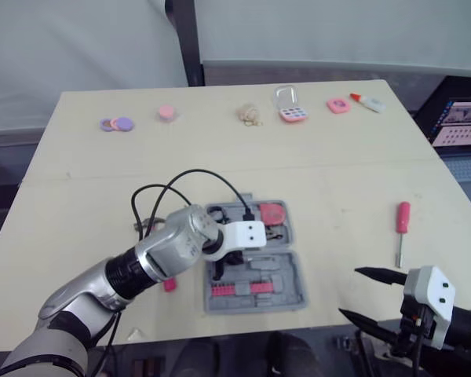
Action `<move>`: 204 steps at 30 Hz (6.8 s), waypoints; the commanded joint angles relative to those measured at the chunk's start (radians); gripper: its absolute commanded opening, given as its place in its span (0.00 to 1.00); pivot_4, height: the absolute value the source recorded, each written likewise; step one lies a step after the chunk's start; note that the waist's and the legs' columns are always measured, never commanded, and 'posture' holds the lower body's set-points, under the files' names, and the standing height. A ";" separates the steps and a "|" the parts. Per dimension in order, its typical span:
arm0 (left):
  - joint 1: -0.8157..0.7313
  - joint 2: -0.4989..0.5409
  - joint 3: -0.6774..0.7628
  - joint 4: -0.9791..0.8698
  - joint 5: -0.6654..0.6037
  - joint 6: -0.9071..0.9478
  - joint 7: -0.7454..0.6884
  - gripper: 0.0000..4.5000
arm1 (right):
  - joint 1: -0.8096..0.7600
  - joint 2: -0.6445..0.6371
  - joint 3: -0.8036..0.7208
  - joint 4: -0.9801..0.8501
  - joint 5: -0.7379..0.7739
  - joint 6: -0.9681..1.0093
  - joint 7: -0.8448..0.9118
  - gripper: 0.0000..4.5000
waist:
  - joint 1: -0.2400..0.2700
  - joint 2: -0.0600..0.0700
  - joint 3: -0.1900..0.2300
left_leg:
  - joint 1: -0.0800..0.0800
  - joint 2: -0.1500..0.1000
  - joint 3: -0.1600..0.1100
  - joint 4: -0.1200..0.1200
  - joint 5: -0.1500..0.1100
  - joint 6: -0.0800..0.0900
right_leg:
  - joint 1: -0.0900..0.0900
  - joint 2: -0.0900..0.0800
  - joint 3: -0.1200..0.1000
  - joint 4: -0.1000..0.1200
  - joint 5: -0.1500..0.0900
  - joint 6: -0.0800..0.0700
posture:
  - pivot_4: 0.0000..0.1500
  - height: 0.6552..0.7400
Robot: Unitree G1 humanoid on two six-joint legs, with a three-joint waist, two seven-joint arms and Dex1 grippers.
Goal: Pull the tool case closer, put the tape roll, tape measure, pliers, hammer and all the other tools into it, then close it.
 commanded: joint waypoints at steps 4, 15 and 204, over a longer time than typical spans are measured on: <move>-0.016 -0.002 0.000 -0.001 0.008 -0.006 -0.002 0.00 | 0.002 0.006 -0.017 -0.028 0.004 -0.002 -0.014 1.00 | 0.000 0.000 0.000 | 0.000 0.000 0.000 0.000 0.000 0.000 | 0.000 0.000 0.000 0.000 0.000 0.000 | 1.00 1.00; -0.019 0.002 -0.005 -0.004 0.011 -0.001 -0.004 0.00 | 0.006 0.002 -0.024 -0.028 0.008 -0.001 -0.011 1.00 | 0.000 0.000 0.000 | 0.000 0.000 0.000 0.000 0.000 0.000 | 0.000 0.000 0.000 0.000 0.000 0.000 | 1.00 1.00; 1.571 -0.225 1.412 -0.353 -0.604 -0.604 0.308 1.00 | -0.119 -0.046 0.000 0.052 0.079 0.066 0.058 1.00 | -0.026 0.004 -0.019 | 0.001 -0.002 -0.012 0.001 -0.010 0.011 | 0.004 -0.009 0.005 -0.009 -0.005 -0.009 | 1.00 1.00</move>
